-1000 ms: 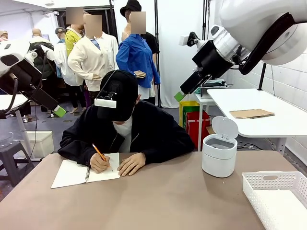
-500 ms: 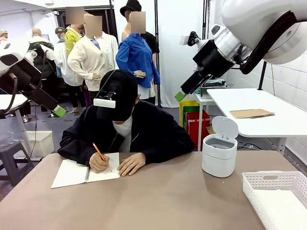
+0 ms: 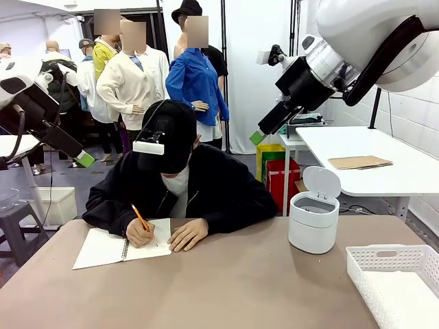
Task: Sort the paper based on its condition.
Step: If a person hands you a paper, place it in the Organizing basket , and if it's crumpled, put it in the Trash can.
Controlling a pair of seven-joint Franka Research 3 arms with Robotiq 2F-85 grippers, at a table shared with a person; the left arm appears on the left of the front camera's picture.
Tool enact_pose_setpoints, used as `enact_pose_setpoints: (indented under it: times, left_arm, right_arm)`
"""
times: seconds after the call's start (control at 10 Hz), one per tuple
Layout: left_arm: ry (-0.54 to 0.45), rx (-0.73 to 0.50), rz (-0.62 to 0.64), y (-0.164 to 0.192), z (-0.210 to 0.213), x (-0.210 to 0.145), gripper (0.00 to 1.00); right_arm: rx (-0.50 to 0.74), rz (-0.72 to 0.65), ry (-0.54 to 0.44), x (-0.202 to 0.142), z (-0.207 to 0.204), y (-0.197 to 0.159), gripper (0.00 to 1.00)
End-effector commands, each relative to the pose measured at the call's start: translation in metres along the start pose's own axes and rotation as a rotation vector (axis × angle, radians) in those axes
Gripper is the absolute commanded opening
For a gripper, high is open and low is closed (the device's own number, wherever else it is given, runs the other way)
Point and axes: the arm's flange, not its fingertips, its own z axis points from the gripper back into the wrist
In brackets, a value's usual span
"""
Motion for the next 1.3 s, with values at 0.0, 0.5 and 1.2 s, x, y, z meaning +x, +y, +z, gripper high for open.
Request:
enact_pose_setpoints:
  times: [0.0, 0.5, 1.2]
  left_arm:
    - [0.001, 0.005, 0.001, 0.0002, 0.0005, -0.0003, 1.0]
    - [0.001, 0.005, 0.001, 0.0002, 0.0005, -0.0003, 1.0]
    - [0.001, 0.005, 0.001, 0.0002, 0.0005, -0.0003, 1.0]
  right_arm:
    - [0.0, 0.0, -0.006, 0.0007, -0.0007, -0.0009, 1.0]
    - [0.0, 0.0, -0.006, 0.0007, -0.0007, -0.0009, 1.0]
    - [0.0, 0.0, -0.006, 0.0007, -0.0007, -0.0009, 1.0]
